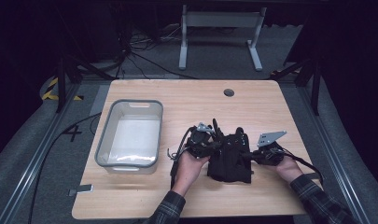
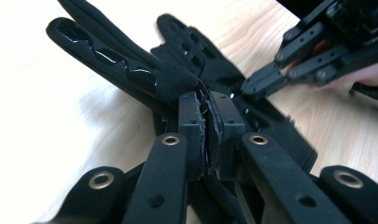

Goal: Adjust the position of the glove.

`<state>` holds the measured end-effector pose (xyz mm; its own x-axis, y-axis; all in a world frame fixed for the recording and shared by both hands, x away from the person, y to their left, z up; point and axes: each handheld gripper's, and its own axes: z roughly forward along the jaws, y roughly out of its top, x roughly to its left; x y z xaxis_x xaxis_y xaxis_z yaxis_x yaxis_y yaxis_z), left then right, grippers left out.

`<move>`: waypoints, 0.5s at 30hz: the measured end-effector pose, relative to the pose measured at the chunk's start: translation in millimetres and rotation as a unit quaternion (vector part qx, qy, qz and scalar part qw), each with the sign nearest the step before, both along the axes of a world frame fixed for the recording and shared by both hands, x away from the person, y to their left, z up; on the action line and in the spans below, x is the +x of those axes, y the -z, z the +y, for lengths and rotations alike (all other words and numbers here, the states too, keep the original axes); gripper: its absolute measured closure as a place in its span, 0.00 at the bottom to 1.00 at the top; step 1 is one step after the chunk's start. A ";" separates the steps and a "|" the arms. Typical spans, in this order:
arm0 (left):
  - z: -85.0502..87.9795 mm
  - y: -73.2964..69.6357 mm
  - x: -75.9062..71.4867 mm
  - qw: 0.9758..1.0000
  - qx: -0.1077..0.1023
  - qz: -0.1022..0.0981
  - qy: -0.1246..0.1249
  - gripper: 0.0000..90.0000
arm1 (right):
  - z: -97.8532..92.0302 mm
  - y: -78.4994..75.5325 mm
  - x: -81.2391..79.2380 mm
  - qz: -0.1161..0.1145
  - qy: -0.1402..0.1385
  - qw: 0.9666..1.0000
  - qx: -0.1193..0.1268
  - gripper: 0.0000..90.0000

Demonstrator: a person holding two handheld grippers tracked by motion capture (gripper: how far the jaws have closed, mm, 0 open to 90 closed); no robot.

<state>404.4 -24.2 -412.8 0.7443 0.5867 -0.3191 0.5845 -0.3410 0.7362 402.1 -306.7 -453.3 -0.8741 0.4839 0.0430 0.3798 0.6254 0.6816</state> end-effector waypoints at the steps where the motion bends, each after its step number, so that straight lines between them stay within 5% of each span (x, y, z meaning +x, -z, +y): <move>1: 0.0 0.0 0.0 1.000 0.000 0.000 0.000 0.94 | 1.9 0.0 0.8 -0.001 -0.002 1.000 0.000 1.00; 15: -37.8 0.7 12.1 1.000 0.010 0.000 0.030 0.92 | 7.8 2.2 8.6 -0.001 -0.014 1.000 0.012 1.00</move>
<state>416.5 -62.1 -413.5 0.7777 0.5476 -0.3086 0.5632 -0.3890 0.7290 410.6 -298.9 -455.5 -0.8870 0.4588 0.0517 0.3611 0.6195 0.6970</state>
